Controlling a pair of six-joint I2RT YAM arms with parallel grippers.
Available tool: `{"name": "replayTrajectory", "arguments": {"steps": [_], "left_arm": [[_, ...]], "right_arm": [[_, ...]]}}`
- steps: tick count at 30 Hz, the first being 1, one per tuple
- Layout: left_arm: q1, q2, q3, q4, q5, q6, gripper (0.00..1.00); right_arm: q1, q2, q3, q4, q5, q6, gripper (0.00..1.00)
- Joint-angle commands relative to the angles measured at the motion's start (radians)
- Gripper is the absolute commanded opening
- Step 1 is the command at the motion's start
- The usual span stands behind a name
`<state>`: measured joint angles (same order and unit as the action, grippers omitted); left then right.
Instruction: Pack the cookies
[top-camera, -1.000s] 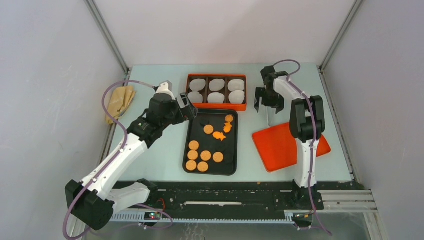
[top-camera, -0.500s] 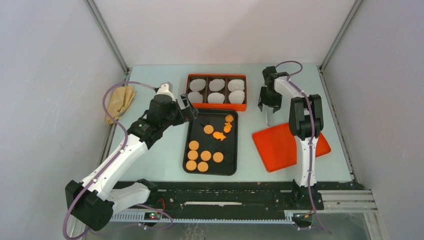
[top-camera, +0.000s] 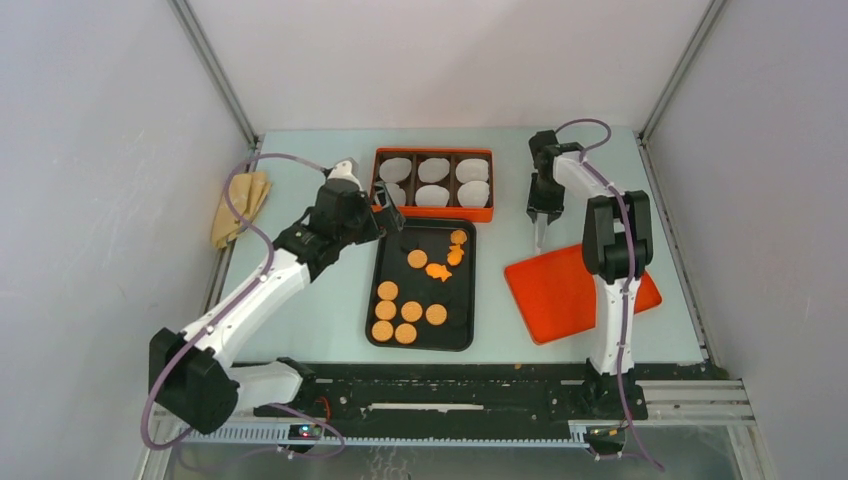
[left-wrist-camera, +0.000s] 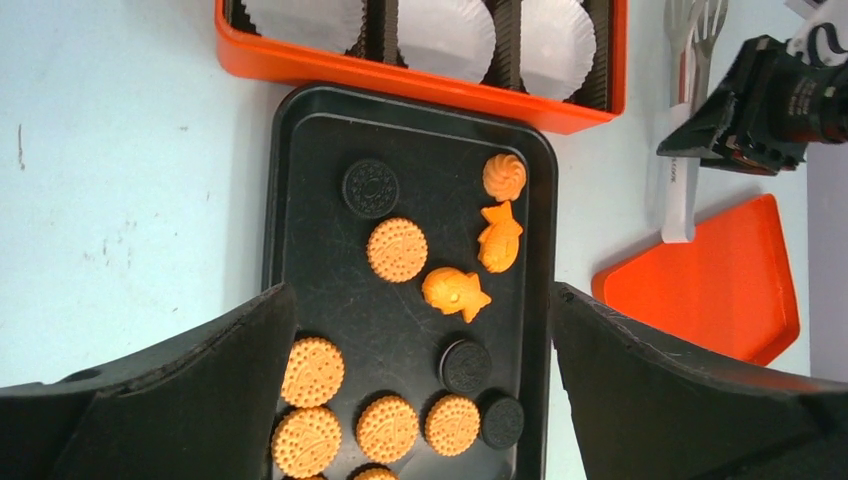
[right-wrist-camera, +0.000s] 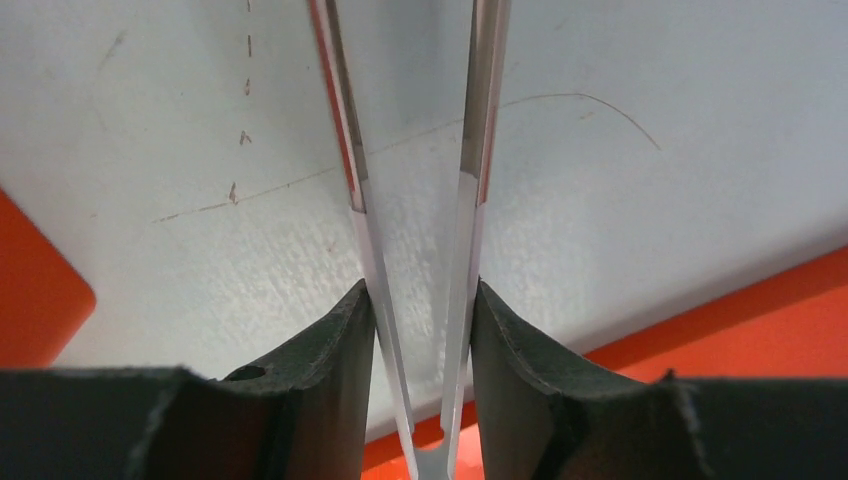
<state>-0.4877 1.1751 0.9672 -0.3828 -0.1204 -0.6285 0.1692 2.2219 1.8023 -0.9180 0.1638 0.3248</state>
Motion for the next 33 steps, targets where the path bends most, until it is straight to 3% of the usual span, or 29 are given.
{"name": "replayTrajectory", "arguments": {"steps": [1,7,16,22,33], "left_arm": [[-0.006,0.064,0.157,0.034,-0.01,0.02,1.0],[-0.006,0.184,0.318,0.031,0.007,0.057,1.0],[-0.005,0.395,0.563,0.008,0.063,0.077,1.0],[-0.005,0.345,0.437,0.037,0.034,0.06,1.0],[-0.006,0.057,0.157,0.035,-0.078,0.062,1.0]], "right_arm": [[0.0,-0.155,0.034,-0.019,0.034,-0.031,0.41],[0.062,-0.248,0.086,-0.12,0.033,-0.071,0.42],[0.204,-0.506,-0.168,-0.036,-0.037,-0.055,0.42],[0.287,-0.672,-0.284,-0.017,0.031,-0.081,0.43],[0.613,-0.925,-0.452,-0.046,0.192,-0.037,0.5]]}}
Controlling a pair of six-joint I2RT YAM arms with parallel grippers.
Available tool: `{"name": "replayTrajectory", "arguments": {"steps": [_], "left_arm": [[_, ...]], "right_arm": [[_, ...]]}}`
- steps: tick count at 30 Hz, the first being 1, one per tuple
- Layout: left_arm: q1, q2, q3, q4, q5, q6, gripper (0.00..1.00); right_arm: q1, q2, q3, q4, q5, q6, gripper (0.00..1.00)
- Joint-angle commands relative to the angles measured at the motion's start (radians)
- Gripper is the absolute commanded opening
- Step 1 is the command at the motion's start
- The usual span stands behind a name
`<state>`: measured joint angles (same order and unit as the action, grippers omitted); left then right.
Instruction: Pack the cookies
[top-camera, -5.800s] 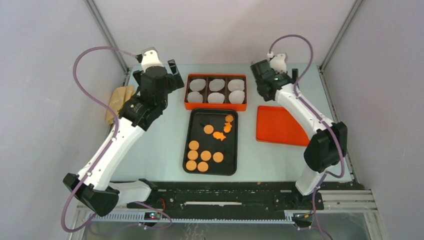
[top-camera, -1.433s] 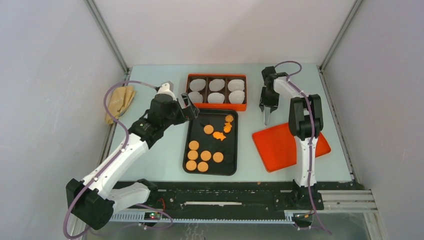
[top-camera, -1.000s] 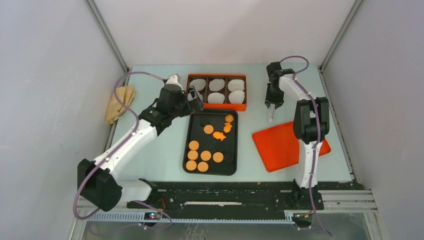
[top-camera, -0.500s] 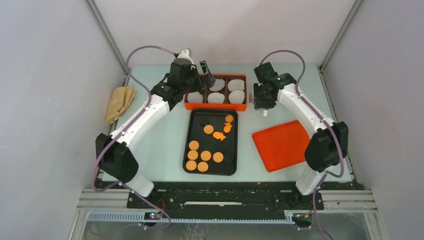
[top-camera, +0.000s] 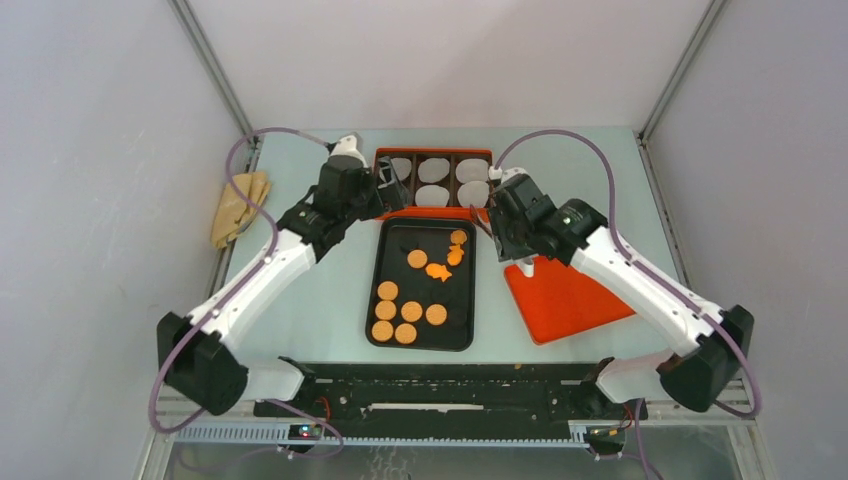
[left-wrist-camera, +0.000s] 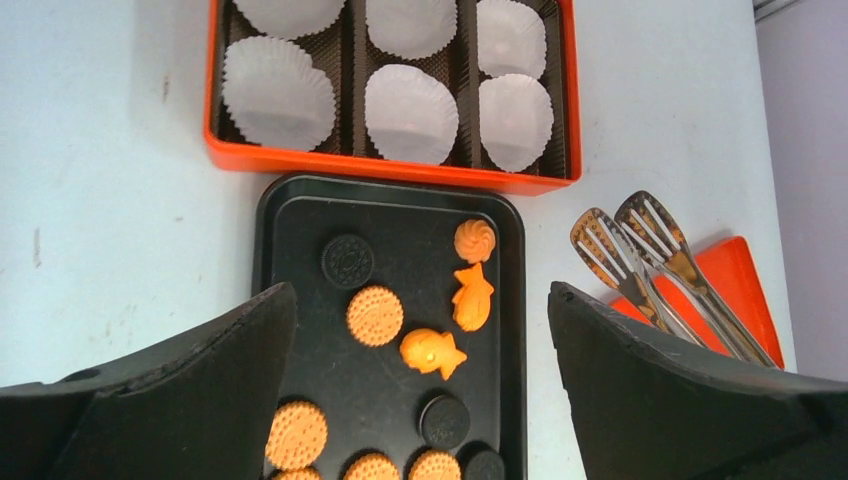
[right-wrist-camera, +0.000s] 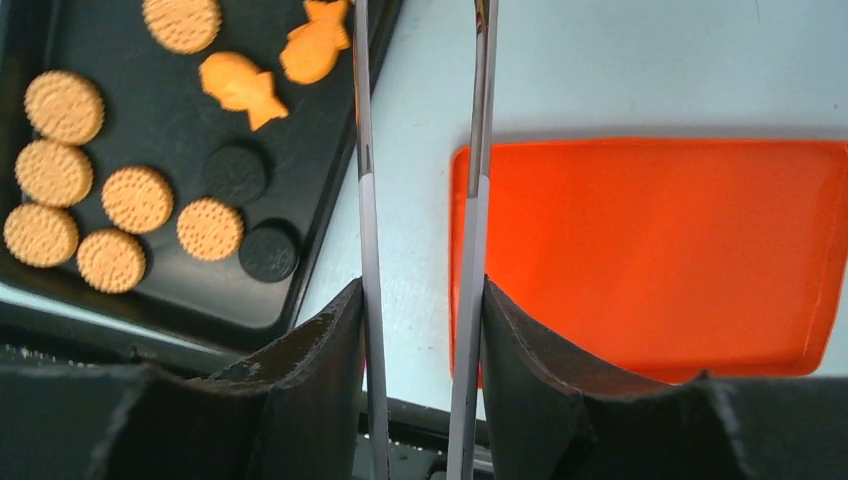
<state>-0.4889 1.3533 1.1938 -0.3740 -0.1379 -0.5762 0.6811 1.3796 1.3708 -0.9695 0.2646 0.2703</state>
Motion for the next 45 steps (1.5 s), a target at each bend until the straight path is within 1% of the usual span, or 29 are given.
{"name": "replayTrajectory", "arguments": {"steps": [1,4,10,16,24,32,39,45], "left_arm": [[-0.005,-0.142,-0.085,0.026,-0.065,0.008,1.0],[-0.005,-0.185,-0.115,0.024,-0.071,0.007,1.0],[-0.005,-0.234,-0.157,0.011,-0.078,-0.002,1.0],[-0.005,-0.279,-0.184,-0.001,-0.095,-0.001,1.0],[-0.005,-0.312,-0.213,-0.008,-0.121,0.002,1.0],[-0.005,-0.319,-0.215,-0.007,-0.122,0.007,1.0],[-0.005,-0.325,-0.217,-0.003,-0.119,0.012,1.0],[-0.005,-0.331,-0.224,0.0,-0.119,0.013,1.0]], "right_arm": [[0.122,-0.096,-0.031,0.001,0.1,0.023,0.5],[0.208,-0.124,-0.07,0.014,0.075,0.038,0.53],[0.338,-0.108,-0.131,0.105,0.006,0.094,0.53],[0.385,-0.023,-0.142,0.187,-0.026,0.109,0.53],[0.38,0.071,-0.142,0.267,-0.04,0.09,0.55],[0.36,0.153,-0.141,0.289,-0.012,0.07,0.55],[0.34,0.203,-0.141,0.336,-0.042,0.06,0.55],[0.333,0.245,-0.117,0.318,-0.043,0.063,0.55]]}}
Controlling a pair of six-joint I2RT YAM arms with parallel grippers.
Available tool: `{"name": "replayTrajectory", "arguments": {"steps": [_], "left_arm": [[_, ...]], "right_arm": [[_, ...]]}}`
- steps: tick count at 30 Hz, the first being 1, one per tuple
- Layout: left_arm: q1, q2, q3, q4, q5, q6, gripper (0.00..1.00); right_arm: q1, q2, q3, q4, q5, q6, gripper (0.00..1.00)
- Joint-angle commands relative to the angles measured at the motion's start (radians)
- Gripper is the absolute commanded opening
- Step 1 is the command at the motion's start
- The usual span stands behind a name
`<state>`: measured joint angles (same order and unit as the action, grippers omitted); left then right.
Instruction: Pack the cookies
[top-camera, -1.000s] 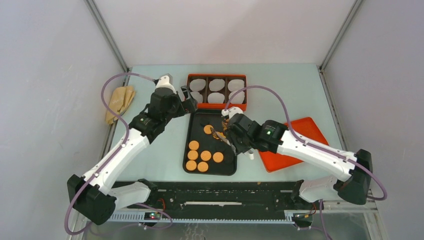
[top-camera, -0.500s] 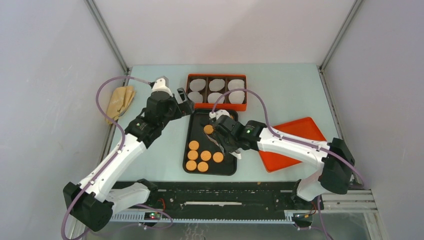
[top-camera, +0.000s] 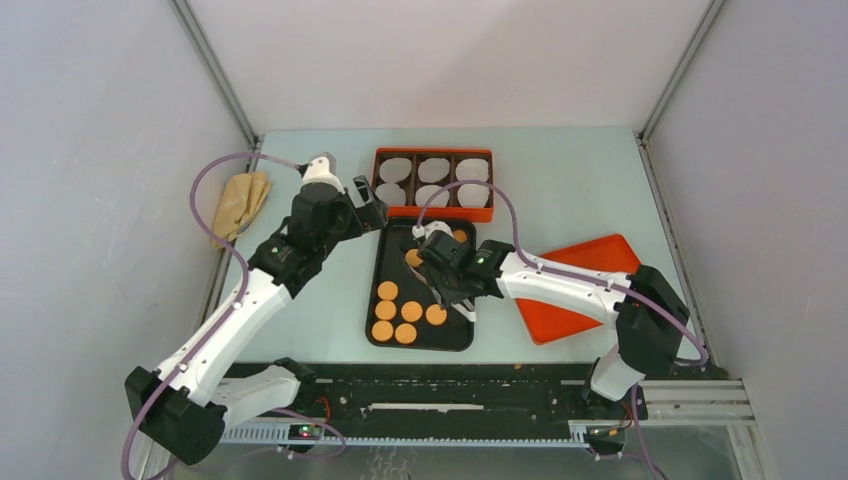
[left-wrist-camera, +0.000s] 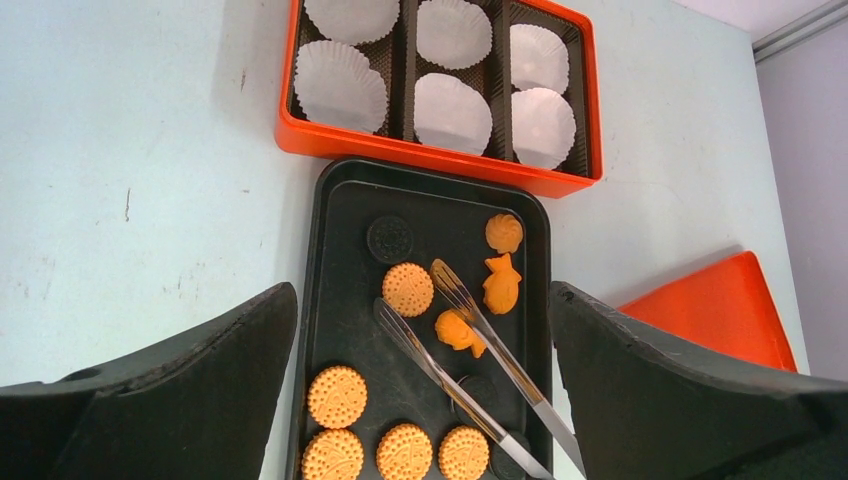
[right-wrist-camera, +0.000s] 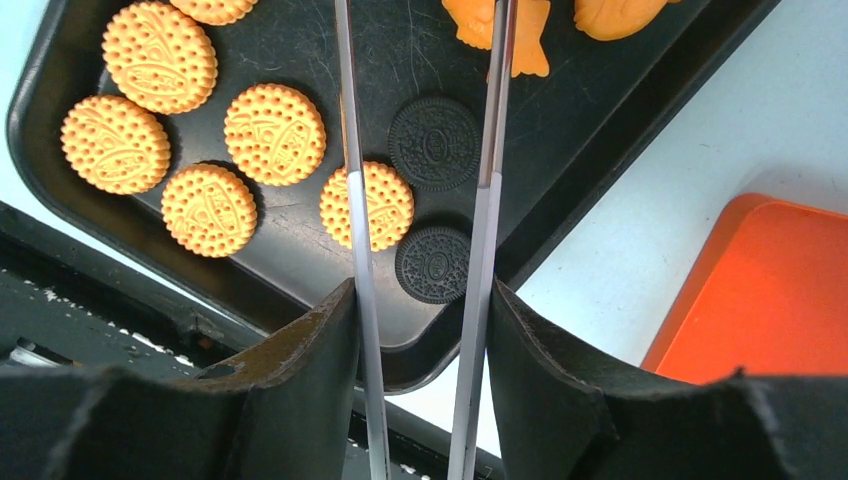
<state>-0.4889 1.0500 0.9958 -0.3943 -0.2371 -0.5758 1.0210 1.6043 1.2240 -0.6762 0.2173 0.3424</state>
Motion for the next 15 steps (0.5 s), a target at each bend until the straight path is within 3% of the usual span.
{"name": "replayTrajectory", "arguments": {"steps": [1,3,7,15], "left_arm": [[-0.005,-0.027,-0.03,0.023,-0.019,0.012,1.0],[-0.005,-0.024,-0.033,0.026,-0.016,0.01,1.0],[-0.005,-0.03,-0.033,0.021,-0.015,0.009,1.0],[-0.004,-0.081,-0.008,-0.026,-0.095,0.014,1.0]], "right_arm": [[-0.008,0.028,0.033,0.023,0.005,-0.009,0.54],[-0.012,0.043,0.046,0.019,0.011,-0.007,0.53],[-0.01,0.052,0.085,0.008,0.028,0.001,0.35],[-0.029,0.004,0.213,0.006,0.054,-0.033,0.19]]}}
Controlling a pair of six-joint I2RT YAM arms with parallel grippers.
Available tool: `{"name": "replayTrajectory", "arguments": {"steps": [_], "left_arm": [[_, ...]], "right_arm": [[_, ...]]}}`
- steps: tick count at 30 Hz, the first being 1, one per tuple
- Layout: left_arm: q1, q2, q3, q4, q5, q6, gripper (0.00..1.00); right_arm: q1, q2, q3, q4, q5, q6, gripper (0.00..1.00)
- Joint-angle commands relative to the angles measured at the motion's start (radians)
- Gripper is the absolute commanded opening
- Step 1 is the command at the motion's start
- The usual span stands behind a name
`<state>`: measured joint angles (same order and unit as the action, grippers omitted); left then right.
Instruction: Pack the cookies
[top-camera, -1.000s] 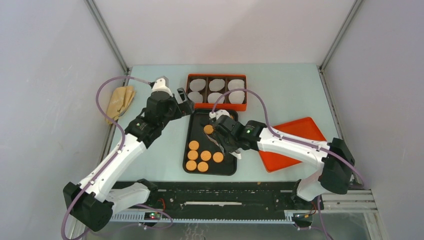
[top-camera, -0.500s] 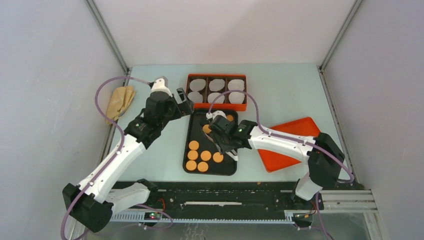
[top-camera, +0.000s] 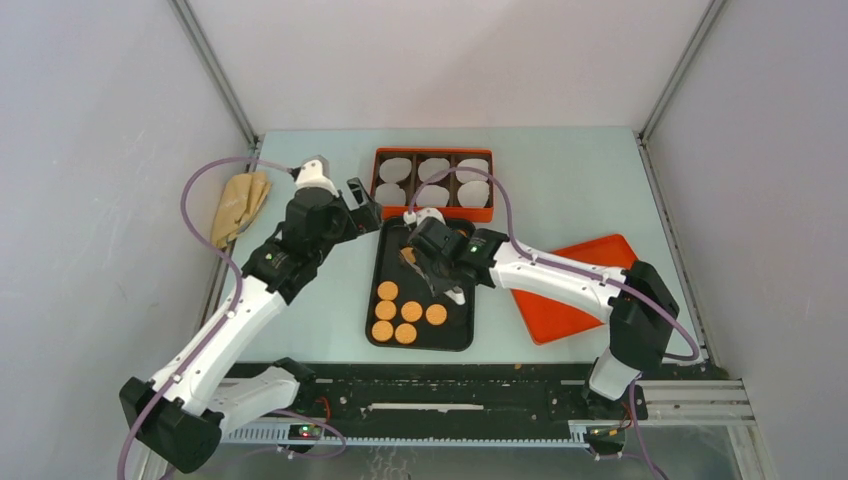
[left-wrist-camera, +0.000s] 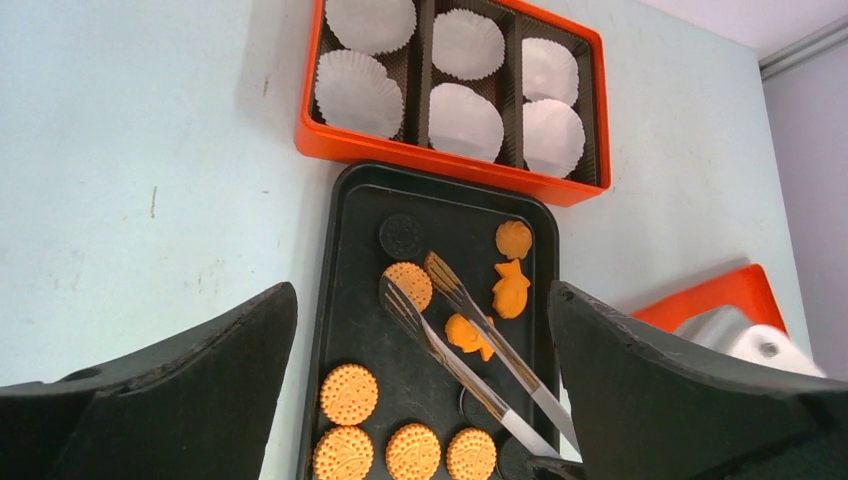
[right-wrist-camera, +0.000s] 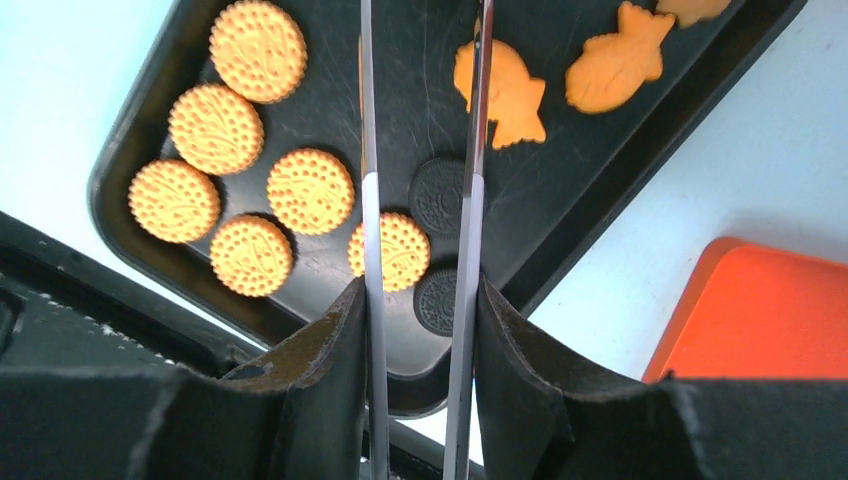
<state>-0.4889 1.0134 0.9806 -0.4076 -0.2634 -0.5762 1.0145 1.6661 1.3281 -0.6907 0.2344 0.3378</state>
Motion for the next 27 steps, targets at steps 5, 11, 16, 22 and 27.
{"name": "replayTrajectory", "arguments": {"steps": [5,11,16,22,27], "left_arm": [[-0.004,-0.057,0.019,-0.037,-0.112,0.022,1.0],[0.0,-0.062,0.027,-0.05,-0.134,0.032,1.0],[0.001,-0.062,0.032,-0.057,-0.139,0.034,1.0],[0.001,-0.073,0.023,-0.065,-0.14,0.032,1.0],[0.001,-0.08,0.016,-0.065,-0.133,0.033,1.0]], "right_arm": [[-0.07,-0.013,0.226,0.019,0.04,-0.058,0.18],[-0.145,0.108,0.365,0.054,-0.007,-0.09,0.18],[-0.184,0.262,0.528,0.06,-0.032,-0.118,0.18],[-0.228,0.414,0.656,0.079,-0.012,-0.126,0.18],[-0.258,0.477,0.713,0.106,-0.034,-0.128,0.18]]}}
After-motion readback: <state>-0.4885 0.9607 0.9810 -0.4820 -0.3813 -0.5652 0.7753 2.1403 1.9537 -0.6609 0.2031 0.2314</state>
